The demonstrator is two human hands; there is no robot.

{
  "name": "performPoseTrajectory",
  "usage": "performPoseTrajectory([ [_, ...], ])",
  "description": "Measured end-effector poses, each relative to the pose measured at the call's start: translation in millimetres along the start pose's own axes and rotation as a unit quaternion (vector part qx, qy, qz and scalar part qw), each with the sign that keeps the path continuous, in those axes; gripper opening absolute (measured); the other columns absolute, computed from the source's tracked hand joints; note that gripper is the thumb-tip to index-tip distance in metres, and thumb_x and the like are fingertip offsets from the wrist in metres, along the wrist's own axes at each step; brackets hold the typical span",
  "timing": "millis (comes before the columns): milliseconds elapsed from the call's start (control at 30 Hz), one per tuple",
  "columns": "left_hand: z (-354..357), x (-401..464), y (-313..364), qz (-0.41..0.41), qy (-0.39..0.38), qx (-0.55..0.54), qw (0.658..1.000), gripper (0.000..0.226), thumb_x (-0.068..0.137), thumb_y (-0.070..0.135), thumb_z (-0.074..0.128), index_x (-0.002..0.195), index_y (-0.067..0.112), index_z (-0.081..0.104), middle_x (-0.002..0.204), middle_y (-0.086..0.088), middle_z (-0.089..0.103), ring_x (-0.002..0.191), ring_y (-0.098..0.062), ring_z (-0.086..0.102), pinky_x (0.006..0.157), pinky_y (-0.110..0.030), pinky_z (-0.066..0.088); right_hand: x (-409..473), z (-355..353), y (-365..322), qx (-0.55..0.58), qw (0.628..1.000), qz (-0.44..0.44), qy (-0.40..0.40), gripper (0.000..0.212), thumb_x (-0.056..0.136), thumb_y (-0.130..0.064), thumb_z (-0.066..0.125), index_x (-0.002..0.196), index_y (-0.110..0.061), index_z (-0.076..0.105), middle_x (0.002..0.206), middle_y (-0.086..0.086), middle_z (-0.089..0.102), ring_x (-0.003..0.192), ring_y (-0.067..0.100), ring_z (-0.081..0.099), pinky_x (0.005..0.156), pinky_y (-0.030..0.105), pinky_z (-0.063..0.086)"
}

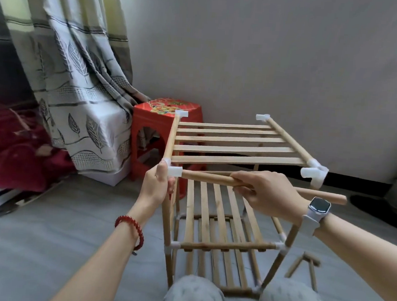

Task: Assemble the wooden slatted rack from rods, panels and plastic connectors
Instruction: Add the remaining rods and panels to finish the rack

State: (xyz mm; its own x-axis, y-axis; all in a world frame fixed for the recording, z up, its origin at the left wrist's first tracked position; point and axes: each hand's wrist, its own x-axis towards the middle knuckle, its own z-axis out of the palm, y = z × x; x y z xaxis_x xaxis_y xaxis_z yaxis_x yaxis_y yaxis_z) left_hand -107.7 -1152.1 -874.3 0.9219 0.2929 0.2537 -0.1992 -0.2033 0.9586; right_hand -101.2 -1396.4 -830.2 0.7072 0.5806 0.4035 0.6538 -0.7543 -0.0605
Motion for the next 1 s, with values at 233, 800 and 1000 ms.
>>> performPoseTrajectory([
  [233, -14.6, -20.7, 1.3, -0.029, -0.009, -0.051, 0.998, 0.040, 0.099, 0.024, 0.022, 0.081, 0.012, 0.056, 0.045, 0.005, 0.040, 0.045, -0.009, 0.039, 0.047, -0.024, 0.037, 4.2, -9.9, -10.7, 0.031, 0.999, -0.018, -0.035, 0.024, 0.091, -0.029, 0.057, 0.114, -0.029, 0.062, 0.083, -0.010, 0.067, 0.068, 0.008, 0.059, 0.059, 0.022, 0.048],
  [800, -5.5, -26.0, 13.8, -0.044, 0.107, -0.065, 0.991, 0.047, 0.081, 0.041, 0.032, 0.122, 0.018, 0.037, 0.112, -0.006, 0.050, 0.099, -0.022, 0.054, 0.083, -0.043, 0.050, -0.2, 5.8, -16.5, 0.135, 0.986, 0.035, -0.088, 0.026, 0.090, -0.043, 0.053, 0.112, -0.035, 0.063, 0.073, -0.013, 0.062, 0.058, 0.008, 0.056, 0.052, 0.021, 0.045],
  [1000, -8.0, -18.1, 21.8, -0.062, 0.060, -0.075, 0.993, 0.045, 0.098, 0.018, 0.028, 0.143, 0.014, 0.035, 0.131, -0.001, 0.042, 0.124, -0.017, 0.042, 0.109, -0.041, 0.033, 4.6, 1.7, -17.8, 0.174, 0.975, 0.044, -0.134, 0.024, 0.090, -0.042, 0.054, 0.109, -0.032, 0.064, 0.070, -0.012, 0.059, 0.058, 0.008, 0.053, 0.054, 0.024, 0.044],
])
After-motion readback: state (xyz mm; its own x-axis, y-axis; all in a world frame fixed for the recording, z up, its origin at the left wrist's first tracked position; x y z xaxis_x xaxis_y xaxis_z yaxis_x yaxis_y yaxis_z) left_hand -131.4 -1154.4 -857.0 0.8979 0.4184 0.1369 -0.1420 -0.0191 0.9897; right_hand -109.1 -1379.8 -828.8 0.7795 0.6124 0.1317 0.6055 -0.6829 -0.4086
